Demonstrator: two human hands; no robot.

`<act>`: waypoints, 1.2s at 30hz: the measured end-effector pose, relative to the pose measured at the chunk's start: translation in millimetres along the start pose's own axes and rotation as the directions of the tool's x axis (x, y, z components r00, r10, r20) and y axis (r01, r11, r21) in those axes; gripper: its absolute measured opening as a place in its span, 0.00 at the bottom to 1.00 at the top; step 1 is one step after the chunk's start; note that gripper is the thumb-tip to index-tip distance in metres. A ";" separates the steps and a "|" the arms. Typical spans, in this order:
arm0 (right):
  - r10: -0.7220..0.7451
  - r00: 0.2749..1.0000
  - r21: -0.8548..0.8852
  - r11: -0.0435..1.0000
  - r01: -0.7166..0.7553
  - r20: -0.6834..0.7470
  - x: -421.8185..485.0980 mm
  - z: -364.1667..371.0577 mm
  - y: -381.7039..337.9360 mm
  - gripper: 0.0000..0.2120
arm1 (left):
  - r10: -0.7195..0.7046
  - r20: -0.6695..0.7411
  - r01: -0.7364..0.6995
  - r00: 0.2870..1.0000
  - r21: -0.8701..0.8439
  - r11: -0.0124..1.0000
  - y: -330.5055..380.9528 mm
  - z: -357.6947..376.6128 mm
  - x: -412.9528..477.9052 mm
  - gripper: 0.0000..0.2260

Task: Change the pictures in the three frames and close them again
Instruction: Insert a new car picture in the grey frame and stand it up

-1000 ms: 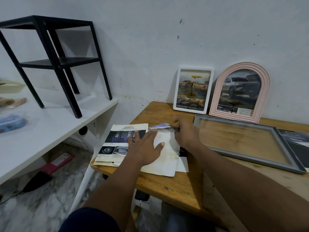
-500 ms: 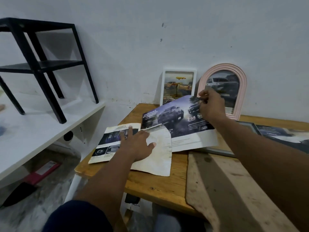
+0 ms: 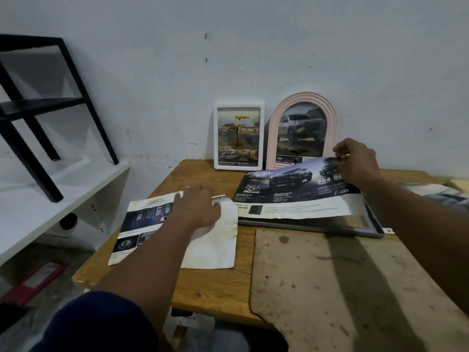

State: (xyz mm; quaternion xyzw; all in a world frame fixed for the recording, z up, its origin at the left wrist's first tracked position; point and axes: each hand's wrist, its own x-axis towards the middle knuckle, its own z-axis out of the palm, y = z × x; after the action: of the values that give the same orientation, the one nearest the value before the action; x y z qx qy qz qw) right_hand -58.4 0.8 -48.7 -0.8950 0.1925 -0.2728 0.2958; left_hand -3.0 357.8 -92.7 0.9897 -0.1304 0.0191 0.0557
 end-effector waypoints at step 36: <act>0.005 0.982 -0.361 0.930 0.065 0.188 -90.8 -15.6 67.5 0.20 | 0.168 -0.158 -0.200 0.973 -0.215 0.956 94.0 15.1 -17.3 0.20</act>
State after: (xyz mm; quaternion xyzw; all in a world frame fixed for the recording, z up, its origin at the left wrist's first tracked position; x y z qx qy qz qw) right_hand -150.7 -10.6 -115.0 -0.9587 0.1978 -0.1523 0.1365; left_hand -43.8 270.3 -98.7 0.9564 -0.2194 0.0773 0.1763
